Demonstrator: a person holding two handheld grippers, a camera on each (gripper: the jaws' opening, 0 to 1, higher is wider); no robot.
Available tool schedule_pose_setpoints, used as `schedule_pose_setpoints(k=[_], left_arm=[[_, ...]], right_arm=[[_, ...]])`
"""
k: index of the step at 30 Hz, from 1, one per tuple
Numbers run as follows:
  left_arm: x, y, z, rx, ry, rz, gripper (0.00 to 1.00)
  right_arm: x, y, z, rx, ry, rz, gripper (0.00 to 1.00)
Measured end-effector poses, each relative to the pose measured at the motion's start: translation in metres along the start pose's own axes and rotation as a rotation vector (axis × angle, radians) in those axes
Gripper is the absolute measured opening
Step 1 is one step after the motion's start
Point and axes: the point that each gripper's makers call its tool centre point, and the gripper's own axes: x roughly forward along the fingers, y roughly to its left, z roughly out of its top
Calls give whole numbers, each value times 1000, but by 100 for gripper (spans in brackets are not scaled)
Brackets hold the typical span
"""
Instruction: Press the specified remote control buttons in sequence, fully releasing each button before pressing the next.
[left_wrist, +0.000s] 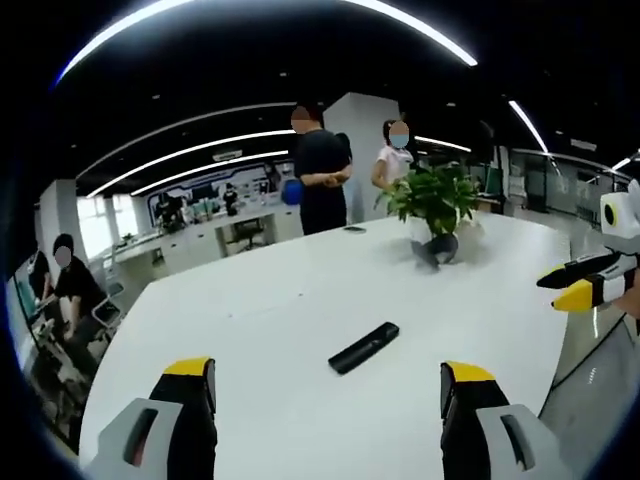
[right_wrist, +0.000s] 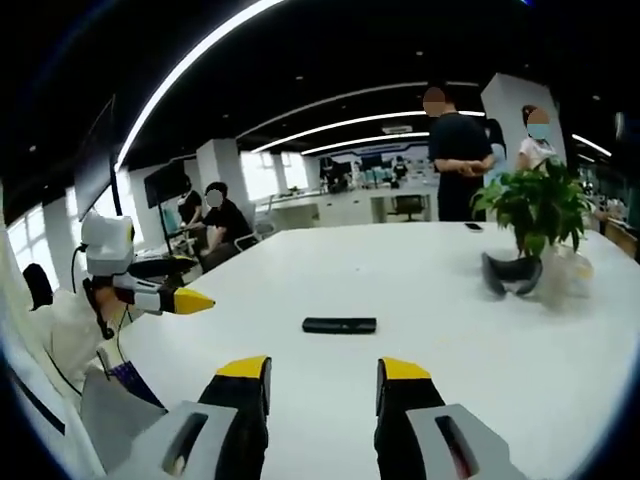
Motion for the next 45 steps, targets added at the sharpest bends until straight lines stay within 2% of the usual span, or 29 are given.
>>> schedule_pose_setpoints(k=[2, 13, 17, 20, 24, 27, 32, 38, 41, 45], left_arm=[[4, -1, 0, 8, 3, -12, 97], [41, -13, 4, 76, 50, -121, 95], [55, -14, 4, 96, 61, -147, 95], [66, -13, 4, 109, 78, -164, 92], [81, -11, 4, 160, 108, -203, 87], [92, -10, 3, 204, 132, -226, 84], [111, -11, -4, 252, 182, -281, 81], [134, -21, -14, 286, 241, -348, 75], [148, -29, -28, 345, 309, -414, 76], [164, -33, -43, 419, 381, -460, 73]], right_arm=[[0, -2, -3, 7, 12, 2, 31], [0, -10, -7, 4, 44, -15, 16], [3, -13, -14, 10, 76, -21, 11], [6, -12, -17, 7, 97, -14, 5], [10, -16, -23, -17, 129, -14, 7], [13, -22, -25, -21, 148, -19, 0], [16, -31, -30, -49, 191, -19, 0], [16, -35, -41, -37, 240, -8, 0], [15, -34, -47, -30, 263, 2, 0], [14, -36, -52, -28, 284, 5, 0]])
